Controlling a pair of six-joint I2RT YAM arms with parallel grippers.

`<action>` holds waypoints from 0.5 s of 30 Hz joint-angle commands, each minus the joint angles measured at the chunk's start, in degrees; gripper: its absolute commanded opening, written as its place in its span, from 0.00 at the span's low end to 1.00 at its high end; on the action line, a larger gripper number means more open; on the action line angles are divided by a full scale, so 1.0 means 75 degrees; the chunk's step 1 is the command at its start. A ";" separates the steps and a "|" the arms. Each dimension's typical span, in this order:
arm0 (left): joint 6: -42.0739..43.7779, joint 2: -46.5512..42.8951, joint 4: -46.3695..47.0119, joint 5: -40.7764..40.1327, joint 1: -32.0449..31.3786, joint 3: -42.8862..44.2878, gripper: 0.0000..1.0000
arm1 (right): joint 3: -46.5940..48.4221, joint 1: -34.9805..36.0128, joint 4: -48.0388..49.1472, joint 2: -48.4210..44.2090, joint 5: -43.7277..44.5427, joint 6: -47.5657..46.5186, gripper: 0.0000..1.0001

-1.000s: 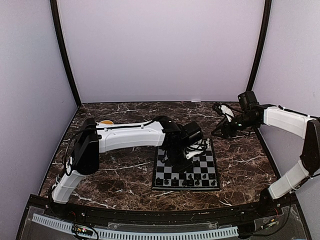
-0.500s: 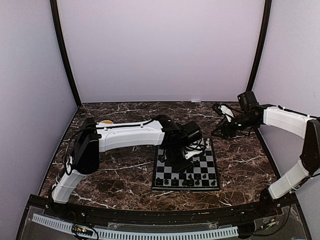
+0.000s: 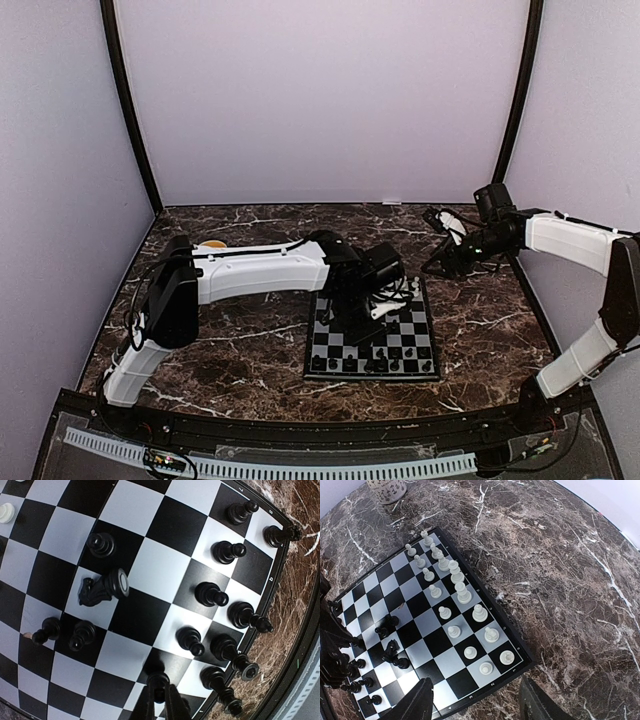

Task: Set up the chess pieces on the board
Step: Place the pawn at e7.

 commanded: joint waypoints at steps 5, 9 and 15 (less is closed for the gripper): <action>0.0146 -0.0205 0.0002 0.0139 -0.0033 -0.0043 0.10 | 0.0057 0.0065 -0.0007 0.0064 -0.0047 -0.0054 0.60; 0.0173 -0.0190 0.0010 0.0220 -0.0033 -0.0073 0.10 | 0.0055 0.0067 0.0003 0.0061 -0.0035 -0.0055 0.59; 0.0210 -0.0148 -0.0006 0.0258 -0.0033 -0.0140 0.11 | 0.0055 0.0073 -0.0009 0.0061 -0.0024 -0.0065 0.59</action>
